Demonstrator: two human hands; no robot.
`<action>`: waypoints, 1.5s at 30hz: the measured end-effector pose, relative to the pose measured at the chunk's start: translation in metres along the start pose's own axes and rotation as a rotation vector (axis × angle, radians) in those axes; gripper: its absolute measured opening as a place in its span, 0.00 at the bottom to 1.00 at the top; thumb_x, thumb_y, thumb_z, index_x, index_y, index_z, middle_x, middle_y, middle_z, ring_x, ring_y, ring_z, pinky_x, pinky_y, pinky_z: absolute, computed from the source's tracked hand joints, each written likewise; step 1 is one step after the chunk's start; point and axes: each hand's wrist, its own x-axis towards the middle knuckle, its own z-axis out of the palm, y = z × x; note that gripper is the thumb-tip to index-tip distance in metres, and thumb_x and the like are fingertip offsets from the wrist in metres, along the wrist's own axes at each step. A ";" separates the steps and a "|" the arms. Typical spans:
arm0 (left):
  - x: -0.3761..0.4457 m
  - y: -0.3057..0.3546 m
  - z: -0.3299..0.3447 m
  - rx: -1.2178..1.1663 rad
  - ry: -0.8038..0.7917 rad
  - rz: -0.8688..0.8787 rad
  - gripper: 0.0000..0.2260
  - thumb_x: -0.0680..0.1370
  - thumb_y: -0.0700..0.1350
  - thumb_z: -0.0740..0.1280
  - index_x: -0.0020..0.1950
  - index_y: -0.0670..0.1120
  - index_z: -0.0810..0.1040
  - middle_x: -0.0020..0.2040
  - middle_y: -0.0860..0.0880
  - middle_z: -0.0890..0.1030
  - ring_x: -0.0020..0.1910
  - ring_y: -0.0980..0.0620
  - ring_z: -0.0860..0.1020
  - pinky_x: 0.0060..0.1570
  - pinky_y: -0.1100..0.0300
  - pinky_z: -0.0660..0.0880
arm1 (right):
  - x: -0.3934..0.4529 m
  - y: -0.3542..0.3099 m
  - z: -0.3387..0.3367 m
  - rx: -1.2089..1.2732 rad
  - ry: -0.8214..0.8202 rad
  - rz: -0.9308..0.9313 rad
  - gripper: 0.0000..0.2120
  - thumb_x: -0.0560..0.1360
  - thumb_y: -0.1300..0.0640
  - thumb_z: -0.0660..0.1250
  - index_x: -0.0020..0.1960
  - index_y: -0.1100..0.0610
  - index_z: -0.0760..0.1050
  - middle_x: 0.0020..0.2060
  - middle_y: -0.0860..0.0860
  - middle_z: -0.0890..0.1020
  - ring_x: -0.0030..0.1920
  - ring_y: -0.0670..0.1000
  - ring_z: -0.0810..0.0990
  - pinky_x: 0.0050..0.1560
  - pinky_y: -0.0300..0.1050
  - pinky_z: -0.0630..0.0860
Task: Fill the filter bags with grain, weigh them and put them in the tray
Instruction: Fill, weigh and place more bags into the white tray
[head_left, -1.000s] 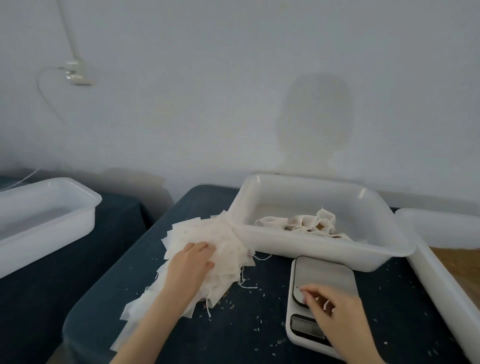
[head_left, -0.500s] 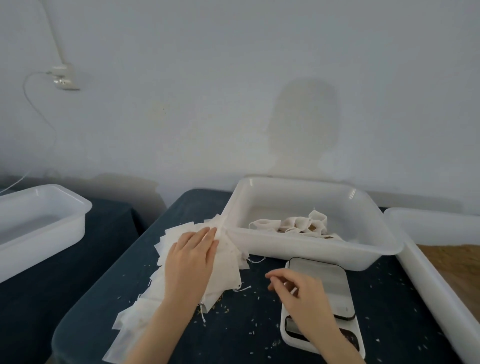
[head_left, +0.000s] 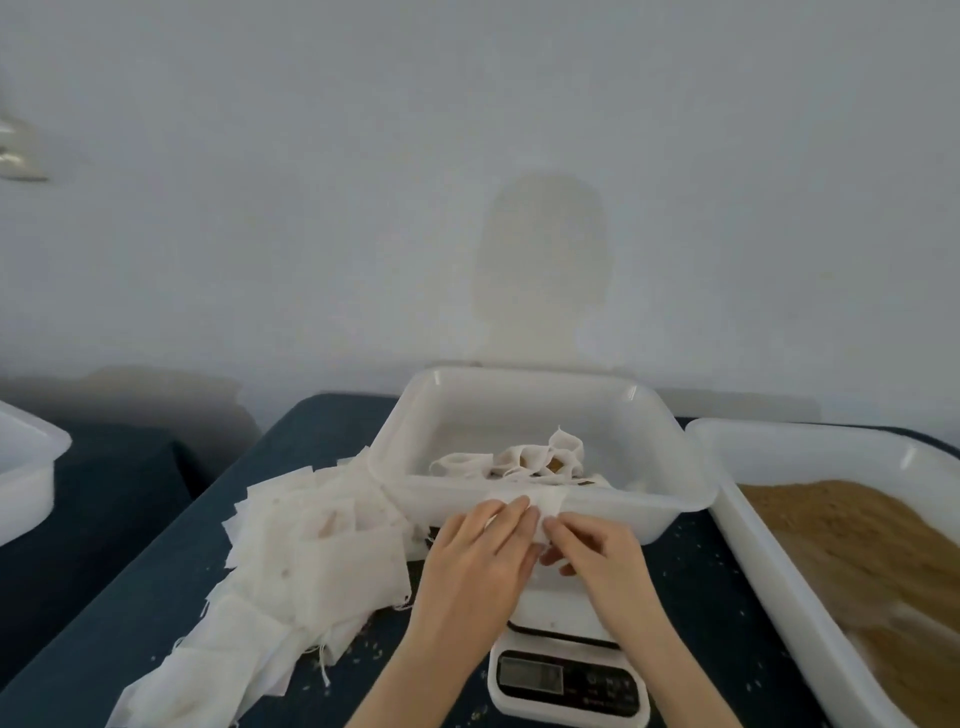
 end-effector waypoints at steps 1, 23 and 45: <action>0.001 0.004 0.001 -0.031 -0.012 -0.003 0.15 0.77 0.51 0.60 0.54 0.48 0.84 0.54 0.53 0.83 0.53 0.55 0.75 0.50 0.62 0.70 | 0.001 0.002 -0.004 0.014 0.003 0.003 0.10 0.77 0.59 0.67 0.39 0.56 0.82 0.33 0.49 0.84 0.35 0.44 0.81 0.38 0.33 0.75; 0.013 0.026 0.012 -0.908 -0.469 -0.464 0.27 0.65 0.58 0.62 0.61 0.72 0.58 0.60 0.67 0.70 0.59 0.71 0.68 0.55 0.73 0.68 | -0.008 0.000 -0.036 0.073 -0.132 0.076 0.19 0.81 0.55 0.59 0.33 0.52 0.77 0.26 0.44 0.77 0.29 0.40 0.74 0.32 0.33 0.71; 0.010 0.026 0.011 -0.261 -0.386 -0.163 0.37 0.69 0.61 0.52 0.77 0.50 0.56 0.59 0.56 0.70 0.59 0.55 0.69 0.58 0.62 0.63 | -0.019 -0.004 -0.047 0.169 -0.198 0.170 0.14 0.76 0.67 0.65 0.56 0.52 0.81 0.51 0.47 0.84 0.55 0.45 0.81 0.56 0.41 0.78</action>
